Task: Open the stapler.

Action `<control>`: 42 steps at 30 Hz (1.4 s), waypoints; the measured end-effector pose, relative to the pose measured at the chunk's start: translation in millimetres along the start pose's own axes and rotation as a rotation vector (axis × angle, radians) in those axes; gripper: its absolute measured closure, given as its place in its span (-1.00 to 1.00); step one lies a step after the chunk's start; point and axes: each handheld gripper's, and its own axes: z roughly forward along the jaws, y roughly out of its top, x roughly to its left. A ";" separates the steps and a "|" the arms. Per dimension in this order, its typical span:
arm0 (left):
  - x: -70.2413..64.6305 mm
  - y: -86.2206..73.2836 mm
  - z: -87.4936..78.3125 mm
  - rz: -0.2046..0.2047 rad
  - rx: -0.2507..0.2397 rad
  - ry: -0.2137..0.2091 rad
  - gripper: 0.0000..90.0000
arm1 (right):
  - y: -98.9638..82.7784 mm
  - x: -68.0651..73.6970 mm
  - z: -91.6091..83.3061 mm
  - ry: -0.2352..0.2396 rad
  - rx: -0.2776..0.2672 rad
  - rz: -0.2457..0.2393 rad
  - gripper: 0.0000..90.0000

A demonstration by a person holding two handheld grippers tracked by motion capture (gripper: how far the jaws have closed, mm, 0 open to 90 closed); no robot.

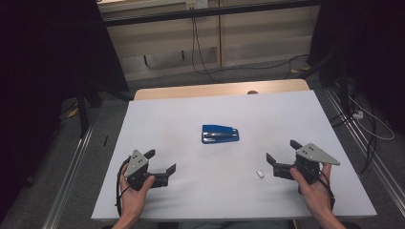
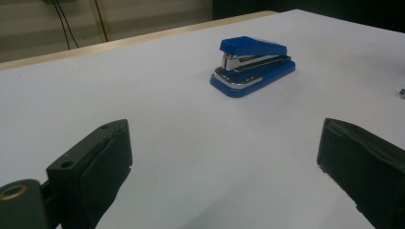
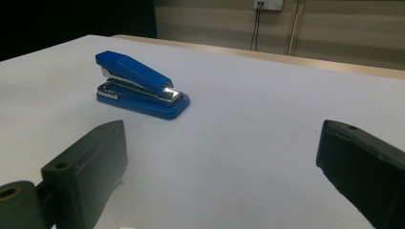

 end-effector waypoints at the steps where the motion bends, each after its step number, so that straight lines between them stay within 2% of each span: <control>1: 0.0 0.0 0.0 0.000 0.000 0.000 -0.89 | 0.0 0.0 0.0 0.000 0.000 0.000 -0.93; 2: 1.3 0.2 3.8 -0.017 0.018 -0.004 -0.87 | 0.4 2.3 4.0 0.002 0.003 -0.001 -0.93; 5: 2.2 0.5 7.1 -0.031 0.026 -0.027 -0.84 | 1.1 4.8 8.2 0.014 0.015 0.004 -0.93; 6: 2.8 0.9 8.6 -0.034 0.025 -0.035 -0.84 | 1.2 7.3 13.1 0.018 0.024 -0.009 -0.93; 11: 1.8 1.7 10.6 -0.018 0.019 -0.046 -0.84 | 1.7 11.2 23.9 0.045 0.032 -0.007 -0.93; 13: -0.4 3.3 12.6 0.003 0.012 -0.055 -0.84 | 5.3 15.2 32.2 0.062 0.021 -0.016 -0.93; 15: -0.3 3.6 14.1 -0.001 0.016 -0.061 -0.84 | 6.0 16.4 33.8 0.064 0.019 -0.019 -0.94; 19: 0.0 6.2 24.7 -0.003 0.043 -0.100 -0.81 | 7.9 19.3 42.6 0.100 0.030 0.031 -0.94; 25: 1.7 8.9 35.0 0.010 0.043 -0.089 -0.81 | 11.9 21.8 46.8 0.070 0.024 -0.032 -0.96; 27: 2.4 12.0 42.8 -0.002 0.040 -0.087 -0.80 | 12.9 25.3 50.4 0.059 0.042 -0.065 -0.98; 29: 2.3 13.5 45.0 -0.005 0.035 -0.089 -0.80 | 13.4 27.2 52.1 0.055 0.047 -0.073 -0.96; 31: 1.7 17.8 48.5 -0.006 0.030 -0.087 -0.84 | 14.6 31.7 56.5 0.069 0.044 -0.087 -0.96; 32: 2.9 25.1 50.8 -0.009 0.028 -0.108 -0.84 | 15.2 32.7 58.0 0.079 0.038 -0.089 -0.96; 33: 2.9 25.1 50.8 -0.009 0.028 -0.108 -0.84 | 15.2 32.7 58.0 0.079 0.038 -0.089 -0.96; 34: 4.2 32.4 51.0 0.002 0.013 -0.107 -0.84 | 17.3 35.2 61.1 0.097 0.032 -0.104 -0.96; 35: 4.2 32.4 51.0 0.002 0.013 -0.107 -0.85 | 17.3 35.2 61.1 0.097 0.032 -0.104 -0.96; 36: 4.1 39.2 52.7 0.031 -0.002 -0.084 -0.87 | 19.3 36.6 63.4 0.114 0.024 -0.100 -0.96; 38: 4.2 42.1 56.7 0.030 -0.011 -0.075 -0.88 | 21.3 38.5 66.4 0.125 0.019 -0.102 -0.95; 42: 2.3 46.1 66.6 0.055 0.007 -0.079 -0.88 | 25.0 44.0 73.3 0.150 0.019 -0.110 -0.95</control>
